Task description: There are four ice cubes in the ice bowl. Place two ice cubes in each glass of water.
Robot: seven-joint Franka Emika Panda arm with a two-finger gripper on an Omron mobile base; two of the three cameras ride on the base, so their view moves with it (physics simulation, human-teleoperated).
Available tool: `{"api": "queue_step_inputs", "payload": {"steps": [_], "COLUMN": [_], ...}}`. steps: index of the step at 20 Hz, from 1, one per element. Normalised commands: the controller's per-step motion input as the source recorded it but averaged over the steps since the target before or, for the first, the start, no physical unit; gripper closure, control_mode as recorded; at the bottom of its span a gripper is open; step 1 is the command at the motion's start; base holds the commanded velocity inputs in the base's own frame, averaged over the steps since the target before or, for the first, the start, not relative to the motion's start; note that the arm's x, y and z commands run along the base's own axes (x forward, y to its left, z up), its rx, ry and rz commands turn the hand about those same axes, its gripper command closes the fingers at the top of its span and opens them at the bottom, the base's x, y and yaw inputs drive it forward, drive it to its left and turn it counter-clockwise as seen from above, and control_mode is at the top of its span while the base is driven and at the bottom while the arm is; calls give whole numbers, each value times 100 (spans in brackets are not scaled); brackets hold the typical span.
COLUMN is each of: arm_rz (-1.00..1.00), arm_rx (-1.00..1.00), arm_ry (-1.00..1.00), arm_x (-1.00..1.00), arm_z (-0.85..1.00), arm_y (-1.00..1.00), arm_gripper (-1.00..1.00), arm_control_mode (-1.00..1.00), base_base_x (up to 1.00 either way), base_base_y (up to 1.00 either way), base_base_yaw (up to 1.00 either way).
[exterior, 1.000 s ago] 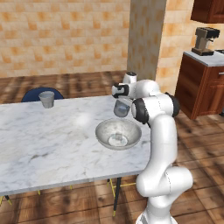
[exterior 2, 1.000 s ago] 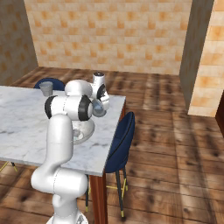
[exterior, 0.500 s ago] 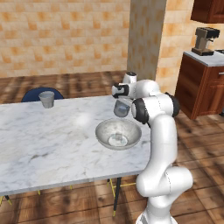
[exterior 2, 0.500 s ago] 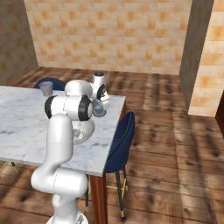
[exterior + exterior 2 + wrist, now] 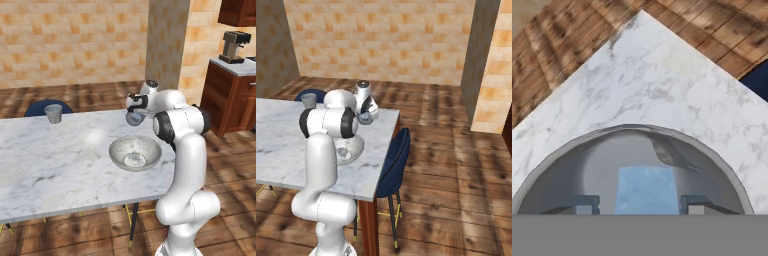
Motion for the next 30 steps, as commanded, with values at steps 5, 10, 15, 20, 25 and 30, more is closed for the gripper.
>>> {"api": "queue_step_inputs", "payload": {"steps": [5, 10, 15, 20, 25, 30], "arm_rz": [9, 10, 14, 13, 7, 7], "arm_rx": [0, 0, 2, 0, -1, -28], "arm_ry": [-6, 1, -2, -14, -4, 13], "arm_x": [0, -8, -44, -100, -100, -100], "arm_z": [-2, 9, 57, 39, -8, 50], "arm_y": [5, 0, 0, 0, 0, 1], "arm_gripper": [100, 100, 100, 100, 100, 100], "arm_control_mode": [-100, -100, -100, -100, -100, -100], "base_base_x": [0, 0, 0, 0, 0, 0], "base_base_y": [0, 0, 0, 0, 0, 0], "base_base_yaw": [0, 0, 0, 0, 0, 0]}}
